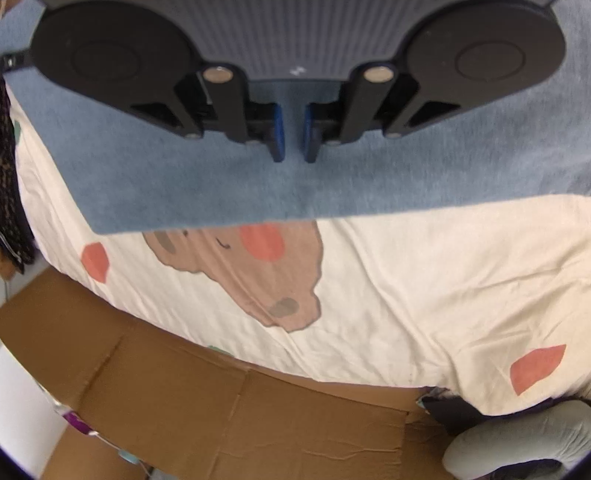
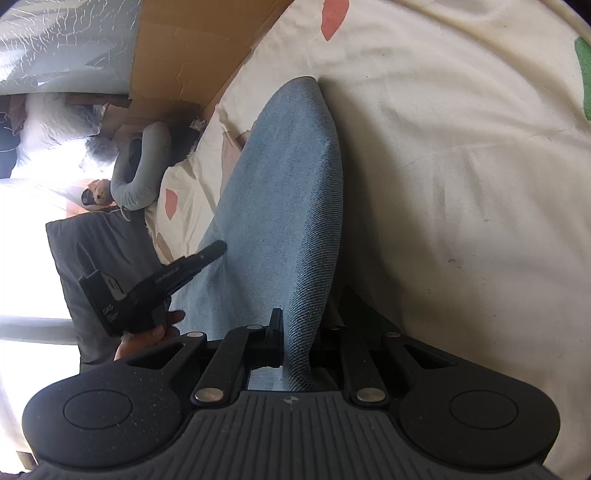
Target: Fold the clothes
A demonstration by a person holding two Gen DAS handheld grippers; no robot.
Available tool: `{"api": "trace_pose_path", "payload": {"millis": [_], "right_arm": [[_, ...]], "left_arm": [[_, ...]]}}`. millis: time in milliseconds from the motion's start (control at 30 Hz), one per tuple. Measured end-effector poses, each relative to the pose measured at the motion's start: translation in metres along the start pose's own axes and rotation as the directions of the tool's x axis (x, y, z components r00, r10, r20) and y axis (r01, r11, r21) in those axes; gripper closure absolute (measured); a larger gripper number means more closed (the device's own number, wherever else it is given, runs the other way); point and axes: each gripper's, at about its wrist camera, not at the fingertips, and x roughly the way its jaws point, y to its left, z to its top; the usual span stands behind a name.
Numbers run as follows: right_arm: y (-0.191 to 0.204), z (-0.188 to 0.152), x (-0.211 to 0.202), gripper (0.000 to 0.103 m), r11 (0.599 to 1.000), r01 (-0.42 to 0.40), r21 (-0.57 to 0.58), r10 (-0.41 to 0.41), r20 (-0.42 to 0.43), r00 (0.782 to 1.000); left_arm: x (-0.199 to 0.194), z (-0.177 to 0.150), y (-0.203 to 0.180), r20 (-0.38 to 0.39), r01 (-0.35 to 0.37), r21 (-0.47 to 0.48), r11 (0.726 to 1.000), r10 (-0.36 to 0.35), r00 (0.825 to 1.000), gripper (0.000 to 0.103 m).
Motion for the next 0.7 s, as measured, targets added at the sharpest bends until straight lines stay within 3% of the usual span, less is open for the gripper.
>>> {"api": "trace_pose_path", "payload": {"millis": [333, 700], "right_arm": [[0.001, -0.002, -0.001, 0.093, 1.0, 0.013, 0.003, -0.013, 0.069, 0.998], [0.003, -0.001, 0.0, 0.093, 0.999, 0.025, 0.023, -0.027, 0.1, 0.995]], "left_arm": [[0.009, 0.02, -0.008, 0.026, -0.012, 0.027, 1.0, 0.011, 1.0, 0.091], [-0.027, -0.039, -0.012, 0.022, 0.01, 0.108, 0.994, -0.013, 1.0, 0.087]]}}
